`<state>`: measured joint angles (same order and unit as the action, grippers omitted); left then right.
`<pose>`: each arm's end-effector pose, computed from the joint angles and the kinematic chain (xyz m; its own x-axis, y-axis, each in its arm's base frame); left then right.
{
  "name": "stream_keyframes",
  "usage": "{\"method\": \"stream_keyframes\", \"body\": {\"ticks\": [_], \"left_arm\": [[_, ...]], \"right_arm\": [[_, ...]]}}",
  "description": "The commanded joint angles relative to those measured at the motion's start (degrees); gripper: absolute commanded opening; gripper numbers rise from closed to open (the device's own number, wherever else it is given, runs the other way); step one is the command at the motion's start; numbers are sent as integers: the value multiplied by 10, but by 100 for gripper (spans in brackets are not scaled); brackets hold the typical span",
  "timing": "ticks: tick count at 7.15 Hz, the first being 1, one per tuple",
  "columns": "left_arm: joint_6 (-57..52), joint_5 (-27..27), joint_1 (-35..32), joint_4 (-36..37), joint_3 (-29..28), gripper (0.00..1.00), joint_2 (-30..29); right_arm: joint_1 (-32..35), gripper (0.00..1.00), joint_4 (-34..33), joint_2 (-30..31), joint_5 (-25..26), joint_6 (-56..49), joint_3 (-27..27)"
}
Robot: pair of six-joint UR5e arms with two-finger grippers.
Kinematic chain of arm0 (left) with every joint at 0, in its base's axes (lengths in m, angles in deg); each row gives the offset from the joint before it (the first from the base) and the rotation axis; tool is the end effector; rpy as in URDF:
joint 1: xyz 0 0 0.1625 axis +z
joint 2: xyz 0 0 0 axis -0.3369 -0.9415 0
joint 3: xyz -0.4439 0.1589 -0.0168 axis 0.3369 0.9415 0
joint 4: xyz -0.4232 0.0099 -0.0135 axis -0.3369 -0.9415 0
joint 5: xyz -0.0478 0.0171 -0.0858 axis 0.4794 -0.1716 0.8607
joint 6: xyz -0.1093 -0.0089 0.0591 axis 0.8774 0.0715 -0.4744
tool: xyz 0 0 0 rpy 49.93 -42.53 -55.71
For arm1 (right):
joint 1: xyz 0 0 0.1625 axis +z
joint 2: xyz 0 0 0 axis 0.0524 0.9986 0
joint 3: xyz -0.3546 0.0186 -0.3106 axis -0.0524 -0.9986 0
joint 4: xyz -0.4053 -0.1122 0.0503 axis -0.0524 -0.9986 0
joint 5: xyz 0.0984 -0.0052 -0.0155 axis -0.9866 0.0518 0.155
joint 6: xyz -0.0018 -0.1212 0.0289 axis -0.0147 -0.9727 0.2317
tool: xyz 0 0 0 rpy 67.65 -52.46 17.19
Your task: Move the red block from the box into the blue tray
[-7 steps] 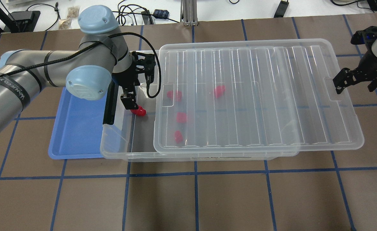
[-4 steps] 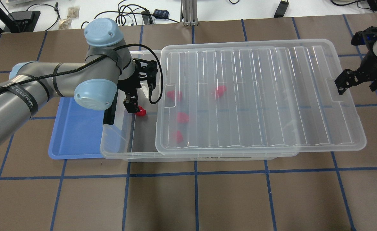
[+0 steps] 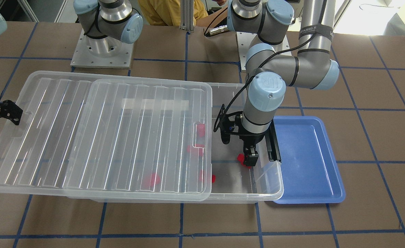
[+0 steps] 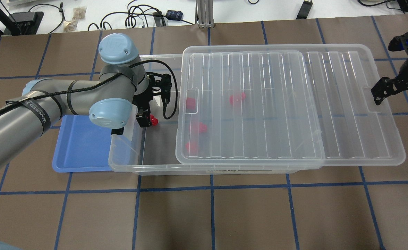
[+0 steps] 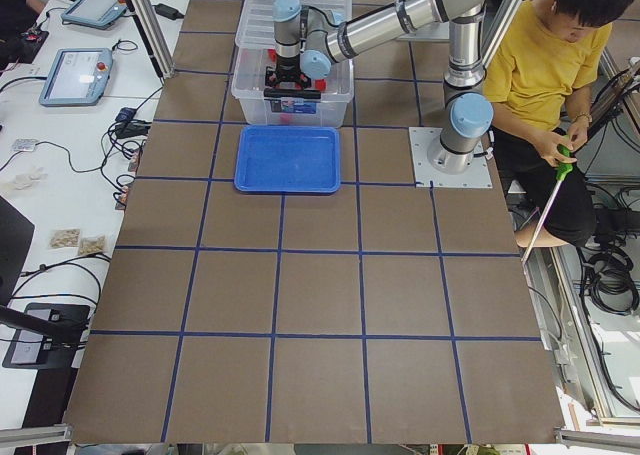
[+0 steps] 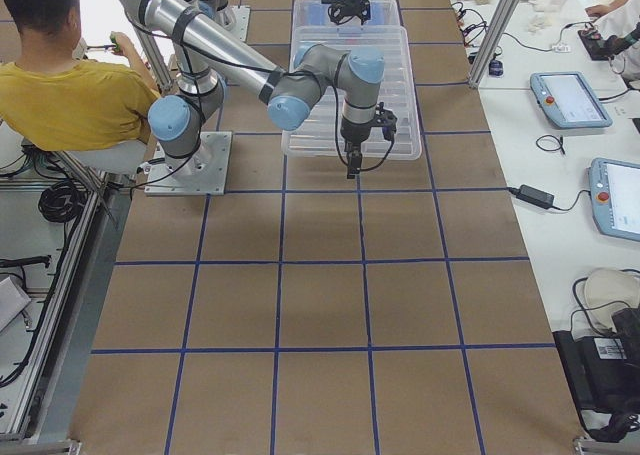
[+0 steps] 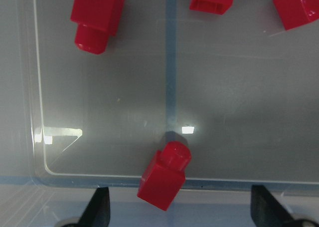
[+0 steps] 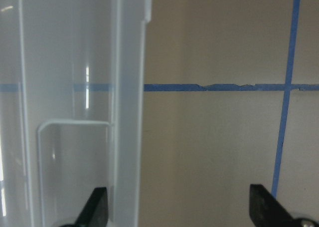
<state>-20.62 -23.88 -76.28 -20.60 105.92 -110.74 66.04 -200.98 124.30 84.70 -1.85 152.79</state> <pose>-0.1878 -0.5694 0.2597 -0.0196 0.9989 -0.0425 0.9990 0.0213 0.0403 -0.1392 -0.5281 0.3640 -0.9902 -0.0208 0.1383 -0.0146 0.9988 0.0460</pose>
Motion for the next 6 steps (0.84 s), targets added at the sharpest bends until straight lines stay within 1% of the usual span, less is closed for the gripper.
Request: {"method": "stream_keyframes", "body": {"ticks": [1, 4, 6], "left_arm": [[-2, -1, 0, 20, 1, 100, -18], [-2, -2, 0, 29, 2, 100, -38], [-3, -2, 0, 53, 1, 100, -50]], "right_arm": [[-4, 100, 1, 2, 0, -1, 0], [-4, 100, 4, 6, -1, -1, -1], [-3, 100, 5, 13, -4, 0, 1]]}}
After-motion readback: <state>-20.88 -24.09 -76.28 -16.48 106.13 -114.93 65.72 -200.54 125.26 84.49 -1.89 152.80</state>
